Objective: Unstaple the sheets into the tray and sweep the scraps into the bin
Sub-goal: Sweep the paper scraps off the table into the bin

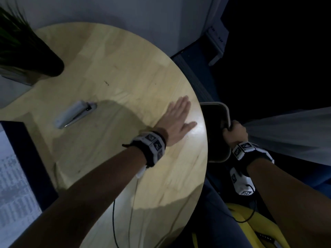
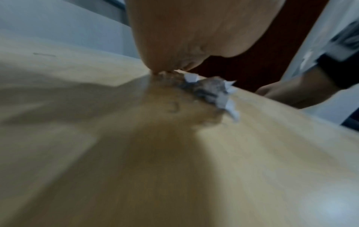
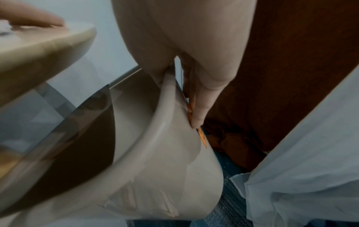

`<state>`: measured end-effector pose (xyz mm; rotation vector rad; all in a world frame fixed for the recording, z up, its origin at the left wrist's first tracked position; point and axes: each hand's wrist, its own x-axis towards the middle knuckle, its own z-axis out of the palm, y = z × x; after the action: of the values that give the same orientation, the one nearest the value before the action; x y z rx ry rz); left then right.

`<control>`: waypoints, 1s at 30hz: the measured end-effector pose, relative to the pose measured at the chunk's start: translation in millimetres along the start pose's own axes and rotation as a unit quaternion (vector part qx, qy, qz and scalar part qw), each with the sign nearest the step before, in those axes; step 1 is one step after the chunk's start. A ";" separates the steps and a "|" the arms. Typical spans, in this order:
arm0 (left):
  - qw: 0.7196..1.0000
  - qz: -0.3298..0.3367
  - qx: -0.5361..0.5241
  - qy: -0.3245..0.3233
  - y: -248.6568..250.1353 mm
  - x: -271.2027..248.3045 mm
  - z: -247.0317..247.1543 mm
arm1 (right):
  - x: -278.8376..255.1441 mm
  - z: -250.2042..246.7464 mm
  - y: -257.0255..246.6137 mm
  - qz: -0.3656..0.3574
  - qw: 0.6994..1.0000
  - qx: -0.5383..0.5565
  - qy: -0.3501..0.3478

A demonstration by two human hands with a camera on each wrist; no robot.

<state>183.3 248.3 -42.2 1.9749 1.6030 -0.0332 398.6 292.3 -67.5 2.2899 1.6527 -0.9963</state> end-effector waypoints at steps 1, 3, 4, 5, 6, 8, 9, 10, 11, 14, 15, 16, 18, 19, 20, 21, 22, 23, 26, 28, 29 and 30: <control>1.000 0.017 -0.009 0.008 1.7 -3.0 0.2 | 0.0 -0.6 -0.2 -0.001 1.000 0.002 -0.001; 0.991 -0.034 -0.074 0.109 -9.6 -5.9 -12.6 | -0.1 -2.2 0.0 -0.003 1.000 0.007 -0.004; 0.971 -0.097 -0.117 0.187 -23.8 -6.8 -20.4 | 0.0 -2.5 0.7 -0.004 1.000 0.009 -0.004; 0.940 -0.170 -0.138 0.261 -43.0 -9.1 -29.2 | -0.1 -2.9 1.7 -0.007 1.000 0.011 -0.003; 0.908 -0.244 -0.134 0.312 -65.3 -12.9 -36.0 | -0.6 -3.1 2.7 -0.009 1.000 0.011 -0.002; 0.872 -0.357 -0.086 0.323 -105.3 -23.0 -41.7 | -1.6 -2.7 4.5 -0.013 1.000 0.014 0.001; 0.869 -0.387 -0.074 0.300 -118.8 -26.9 -41.0 | -1.9 -2.8 5.4 -0.013 1.000 0.016 0.003; 0.870 -0.402 -0.068 0.279 -126.2 -29.5 -38.8 | -2.4 -3.4 6.2 -0.012 1.000 0.018 0.005; 0.875 -0.403 -0.062 0.261 -130.4 -29.2 -33.3 | -2.5 -3.8 7.3 -0.011 1.000 0.018 0.008; 0.894 -0.387 -0.033 0.223 -115.9 -24.4 -21.1 | -2.0 -5.5 11.5 -0.007 1.000 0.017 0.011; 0.900 -0.376 -0.021 0.219 -105.1 -22.3 -17.8 | -1.9 -5.6 12.5 -0.005 1.000 0.018 0.010; 0.908 -0.363 -0.008 0.210 -92.1 -19.9 -13.9 | -2.2 -5.6 13.0 -0.002 1.000 0.019 0.011; 0.932 -0.315 0.008 0.182 -62.2 -16.7 -2.5 | -3.8 -5.1 13.8 0.002 1.000 0.019 0.014; 0.945 -0.283 0.010 0.166 -47.0 -15.7 3.9 | -4.6 -4.6 14.2 0.003 1.000 0.017 0.017; 0.956 -0.252 0.014 0.149 -32.1 -15.7 9.9 | -5.7 -3.9 14.9 0.002 1.000 0.015 0.018; 0.967 -0.220 0.019 0.125 -20.1 -16.5 16.5 | -6.9 -3.1 15.4 0.001 1.000 0.014 0.017; 0.979 -0.178 0.016 0.102 -9.4 -18.5 20.9 | -8.4 -2.8 16.1 -0.001 1.000 0.014 0.016; 0.989 -0.125 -0.007 0.084 -2.0 -21.2 24.0 | -9.6 -2.4 16.8 -0.003 1.000 0.015 0.013; 0.985 -0.020 -0.103 0.135 -12.6 -28.6 19.8 | -13.2 -2.4 19.8 -0.009 1.000 0.020 0.006; 0.953 -0.107 -0.137 0.250 -45.8 -27.8 4.3 | -14.8 -1.9 22.6 -0.013 1.000 0.022 0.005; 0.931 -0.185 -0.132 0.286 -67.8 -26.7 -6.6 | -15.4 -1.4 24.5 -0.014 1.000 0.022 0.007; 0.913 -0.256 -0.113 0.298 -90.0 -26.2 -18.4 | -16.0 -0.8 26.3 -0.014 1.000 0.021 0.008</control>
<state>88.8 242.5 -55.2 1.4017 2.3544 0.5757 419.5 269.9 -64.1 2.3139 1.6915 -1.0311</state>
